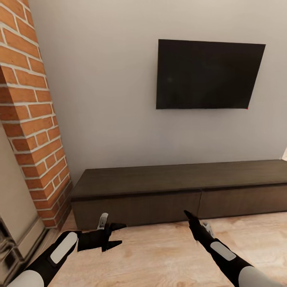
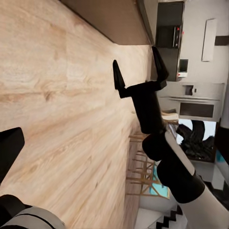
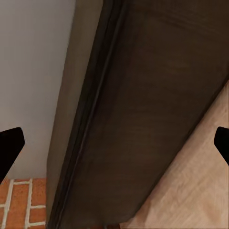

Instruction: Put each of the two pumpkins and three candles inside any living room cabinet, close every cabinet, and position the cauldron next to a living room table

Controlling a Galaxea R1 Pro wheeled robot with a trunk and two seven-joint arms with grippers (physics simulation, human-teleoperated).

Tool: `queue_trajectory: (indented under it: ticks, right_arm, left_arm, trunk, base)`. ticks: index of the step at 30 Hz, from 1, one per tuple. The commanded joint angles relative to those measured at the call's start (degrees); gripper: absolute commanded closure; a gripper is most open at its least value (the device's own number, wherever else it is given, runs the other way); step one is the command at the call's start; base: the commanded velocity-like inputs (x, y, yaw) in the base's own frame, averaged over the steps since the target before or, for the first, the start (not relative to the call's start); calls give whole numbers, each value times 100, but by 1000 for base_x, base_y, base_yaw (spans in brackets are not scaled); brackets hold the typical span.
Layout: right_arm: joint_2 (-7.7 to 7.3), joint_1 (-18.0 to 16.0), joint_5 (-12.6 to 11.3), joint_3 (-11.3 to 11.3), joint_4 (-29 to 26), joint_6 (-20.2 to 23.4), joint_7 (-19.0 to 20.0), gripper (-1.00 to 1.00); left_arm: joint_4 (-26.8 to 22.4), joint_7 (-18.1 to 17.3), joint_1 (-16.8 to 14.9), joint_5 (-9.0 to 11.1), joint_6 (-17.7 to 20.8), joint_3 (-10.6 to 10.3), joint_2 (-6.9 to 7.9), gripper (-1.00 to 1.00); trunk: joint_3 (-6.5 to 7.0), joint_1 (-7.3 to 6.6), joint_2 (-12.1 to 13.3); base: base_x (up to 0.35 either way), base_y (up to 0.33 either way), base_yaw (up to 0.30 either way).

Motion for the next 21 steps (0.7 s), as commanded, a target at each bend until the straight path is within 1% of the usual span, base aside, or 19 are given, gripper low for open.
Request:
queue_trajectory:
  ticks: [1,4,7,8,11,13,15,21]
  right_arm:
    - [-5,-5,-67,-20,1,14,37,-100]
    - [-5,-4,-69,-142,2,13,56,-100]
    - [-5,-2,-74,-252,3,18,139,-100]
    - [-5,-1,-76,-299,3,28,242,-100]
    - [-7,-2,-72,-392,17,50,722,-100]
    - [-10,-3,-70,-414,38,88,966,-100]
    - [-8,-3,-70,-420,44,102,1070,-100]
    - [-5,-3,-85,-428,62,121,1165,-100]
  left_arm:
    - [4,-40,-5,-11,0,-19,-4,-100]
    - [6,-42,3,-5,0,-13,-10,-100]
    - [7,-42,9,2,0,-11,-16,-100]
    - [9,-46,10,5,0,-10,-19,-100]
    - [6,-50,12,8,0,-16,-26,-100]
    - [5,-51,12,10,0,-17,-27,-100]
    - [5,-61,12,10,0,-19,-28,-100]
    - [0,-143,12,3,0,-25,-28,-100]
  trunk:
    - [-6,2,-2]
    - [-6,2,-2]
    - [-6,2,-2]
    - [-6,2,-2]
    - [-6,2,-2]
    - [-6,2,-2]
    - [-6,2,-2]
    - [-6,2,-2]
  base:
    - [328,0,0]
    - [283,0,0]
    - [151,0,0]
    - [72,0,0]
    - [67,0,0]
    - [160,0,0]
    - [228,0,0]
    - [143,0,0]
